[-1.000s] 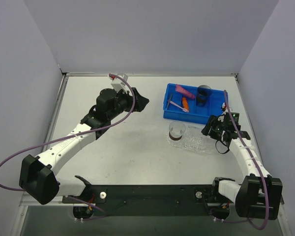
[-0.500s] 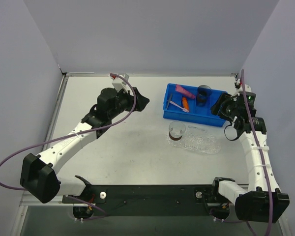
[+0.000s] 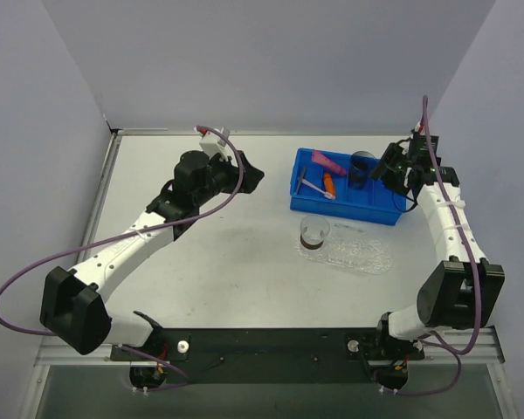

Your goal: Prepare toiletry sets of a toothbrush and toothpaste on the tray

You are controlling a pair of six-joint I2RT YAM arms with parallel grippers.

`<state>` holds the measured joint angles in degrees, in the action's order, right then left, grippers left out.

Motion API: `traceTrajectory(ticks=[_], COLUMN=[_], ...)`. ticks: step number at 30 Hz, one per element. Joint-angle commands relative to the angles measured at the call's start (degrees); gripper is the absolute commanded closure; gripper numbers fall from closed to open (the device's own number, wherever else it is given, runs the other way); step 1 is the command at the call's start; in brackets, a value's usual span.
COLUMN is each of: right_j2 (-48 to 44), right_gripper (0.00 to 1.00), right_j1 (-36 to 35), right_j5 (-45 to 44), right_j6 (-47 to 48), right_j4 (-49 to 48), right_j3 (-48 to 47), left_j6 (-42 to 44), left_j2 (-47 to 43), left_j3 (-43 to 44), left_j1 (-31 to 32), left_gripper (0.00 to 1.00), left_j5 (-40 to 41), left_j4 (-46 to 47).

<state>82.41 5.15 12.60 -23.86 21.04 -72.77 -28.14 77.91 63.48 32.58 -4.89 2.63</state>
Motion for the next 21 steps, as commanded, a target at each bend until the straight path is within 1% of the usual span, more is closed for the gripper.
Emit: traceTrajectory(ticks=[1,9,16,21], right_j2=[2.7,11.2,17.1,21.6], right_gripper=[0.48,0.49,0.49,0.49], right_j1=[-0.4,-0.4,-0.4,-0.3], right_j5=[-4.1,-7.6,-10.4,-10.6], right_j6=[-6.2,-9.0,-9.5,-9.6], right_j4=[-3.7,-6.4,-7.6,-7.6], right_j3=[-2.6,-5.2,-10.5,-14.6], left_j6=[1.0,0.6,0.4,0.1], left_j2=[-1.2,-1.5,-1.5,-0.4], left_j3=[2.0,1.7,1.6,2.3], left_j1=[-0.9,-2.3,-3.6,-4.5], left_gripper=[0.23,0.23,0.23,0.23], left_j5=[0.8,1.2,1.5,1.1], left_j4=[0.2,-0.8,-0.8,-0.7])
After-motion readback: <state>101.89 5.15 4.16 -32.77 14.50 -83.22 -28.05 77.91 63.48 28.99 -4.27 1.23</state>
